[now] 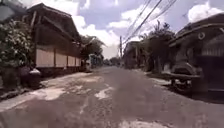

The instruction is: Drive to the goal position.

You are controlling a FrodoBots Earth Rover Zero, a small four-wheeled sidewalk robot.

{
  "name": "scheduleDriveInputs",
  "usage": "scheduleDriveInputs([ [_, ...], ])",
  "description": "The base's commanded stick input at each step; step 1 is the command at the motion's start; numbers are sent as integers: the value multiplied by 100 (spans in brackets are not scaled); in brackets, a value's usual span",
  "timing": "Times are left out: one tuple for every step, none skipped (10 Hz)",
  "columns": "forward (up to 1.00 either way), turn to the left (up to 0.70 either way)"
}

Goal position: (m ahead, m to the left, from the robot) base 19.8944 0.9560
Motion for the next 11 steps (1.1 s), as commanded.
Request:
scheduleDriveInputs([
  [100, 0],
  [100, 0],
  [100, 0],
  [100, 0],
  [100, 0],
  [100, 0],
  [100, 0],
  [100, 0],
  [100, 0],
  [100, 0],
  [100, 0],
])
